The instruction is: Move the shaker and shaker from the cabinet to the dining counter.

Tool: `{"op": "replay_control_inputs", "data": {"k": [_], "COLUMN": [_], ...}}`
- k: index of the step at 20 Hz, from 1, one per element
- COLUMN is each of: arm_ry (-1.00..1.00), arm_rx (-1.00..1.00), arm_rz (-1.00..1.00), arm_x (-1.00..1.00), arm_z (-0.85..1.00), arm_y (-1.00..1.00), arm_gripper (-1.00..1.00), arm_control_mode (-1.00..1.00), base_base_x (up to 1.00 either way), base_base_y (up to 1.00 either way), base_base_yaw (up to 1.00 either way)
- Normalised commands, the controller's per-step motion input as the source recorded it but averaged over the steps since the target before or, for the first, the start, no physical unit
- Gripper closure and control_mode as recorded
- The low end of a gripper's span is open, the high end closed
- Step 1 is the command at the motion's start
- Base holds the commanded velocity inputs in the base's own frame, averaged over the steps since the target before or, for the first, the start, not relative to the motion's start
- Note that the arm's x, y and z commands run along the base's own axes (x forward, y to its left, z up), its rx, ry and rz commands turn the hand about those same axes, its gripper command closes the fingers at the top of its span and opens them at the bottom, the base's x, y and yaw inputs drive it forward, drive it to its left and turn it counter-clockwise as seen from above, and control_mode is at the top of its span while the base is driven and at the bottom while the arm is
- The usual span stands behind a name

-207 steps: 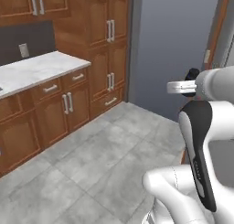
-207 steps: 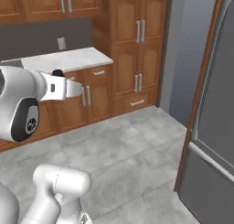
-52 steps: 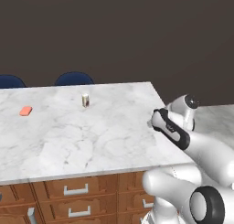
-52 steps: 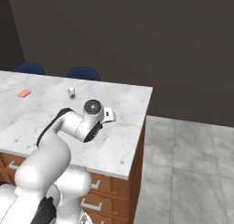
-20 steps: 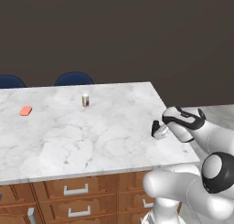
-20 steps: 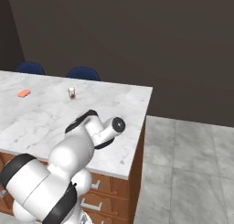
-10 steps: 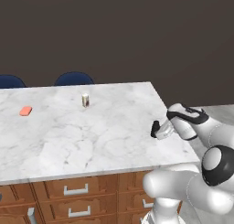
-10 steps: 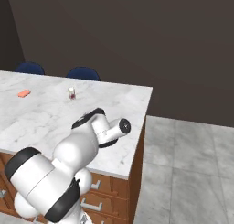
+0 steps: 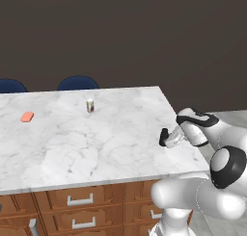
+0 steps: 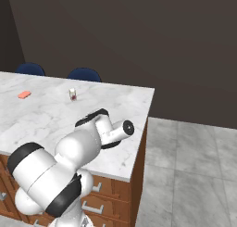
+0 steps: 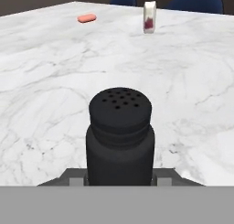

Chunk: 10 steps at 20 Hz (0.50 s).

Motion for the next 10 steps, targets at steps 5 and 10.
{"op": "replay_control_inputs", "data": {"k": [5,10], "arm_ry": [0.0,0.0], "arm_rx": [0.0,0.0], "arm_rz": [0.0,0.0], "arm_x": [0.0,0.0], "arm_z": [-0.21,-0.22], "arm_y": [0.0,0.0], "arm_gripper": [1.0,1.0], "arm_control_mode": [-1.0,-1.0], "base_base_x": [0.0,0.0], "base_base_y": [0.0,0.0], "base_base_yaw": [0.0,0.0]}}
